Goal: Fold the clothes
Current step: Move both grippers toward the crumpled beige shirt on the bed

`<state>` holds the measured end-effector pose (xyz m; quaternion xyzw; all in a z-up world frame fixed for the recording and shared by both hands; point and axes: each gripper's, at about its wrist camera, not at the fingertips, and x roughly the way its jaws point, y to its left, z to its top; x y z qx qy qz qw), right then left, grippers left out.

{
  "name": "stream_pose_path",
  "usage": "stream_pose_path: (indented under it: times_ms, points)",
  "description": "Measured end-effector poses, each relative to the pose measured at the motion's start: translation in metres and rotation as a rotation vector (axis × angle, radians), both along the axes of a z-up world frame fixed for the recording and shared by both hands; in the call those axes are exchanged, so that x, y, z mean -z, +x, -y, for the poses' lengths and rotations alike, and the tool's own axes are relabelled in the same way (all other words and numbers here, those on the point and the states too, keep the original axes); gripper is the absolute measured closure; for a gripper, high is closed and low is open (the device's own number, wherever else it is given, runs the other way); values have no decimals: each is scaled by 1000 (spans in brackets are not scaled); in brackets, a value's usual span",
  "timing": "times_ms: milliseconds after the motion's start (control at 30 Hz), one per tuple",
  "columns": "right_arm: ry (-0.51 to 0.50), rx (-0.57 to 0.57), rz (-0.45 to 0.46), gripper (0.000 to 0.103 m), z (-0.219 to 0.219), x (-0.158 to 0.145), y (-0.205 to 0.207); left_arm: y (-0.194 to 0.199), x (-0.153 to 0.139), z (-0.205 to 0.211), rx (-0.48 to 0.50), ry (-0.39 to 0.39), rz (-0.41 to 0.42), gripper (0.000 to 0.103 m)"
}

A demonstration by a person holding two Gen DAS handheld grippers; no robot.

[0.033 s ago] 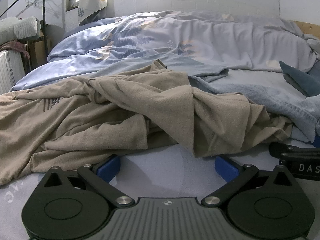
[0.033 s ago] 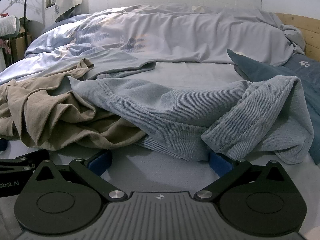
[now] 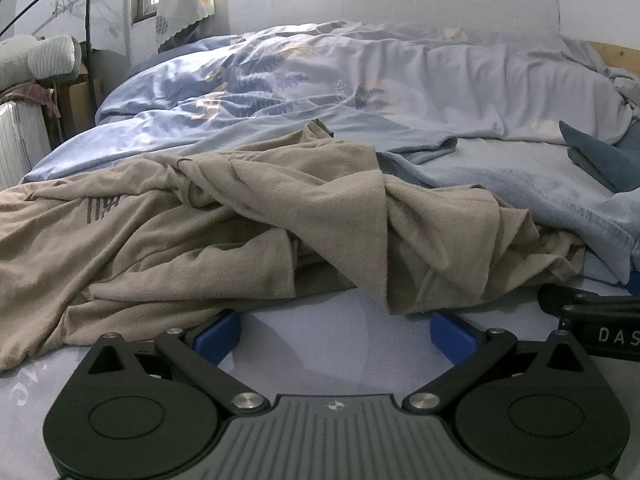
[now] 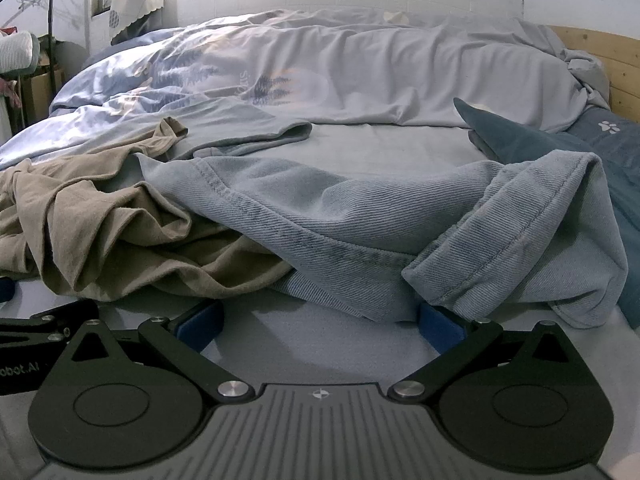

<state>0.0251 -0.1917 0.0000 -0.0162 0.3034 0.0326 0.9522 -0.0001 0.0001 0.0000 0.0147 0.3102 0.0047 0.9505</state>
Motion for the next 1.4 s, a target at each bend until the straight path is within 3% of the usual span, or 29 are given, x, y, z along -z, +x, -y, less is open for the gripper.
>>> stream_pose_path:
  times_ms: [733,1133,1400]
  points:
    - [13,0,-9,0,0,-1,2,-3,-1,-1,0,0,7,0]
    - [66,-26,-53,0,7,-10,-1,-10,-11,-13,-28,-65,-16,0]
    - [94,-40,-46,11,9,-24,-10,-17,-36,-31,-66,-146,37,0]
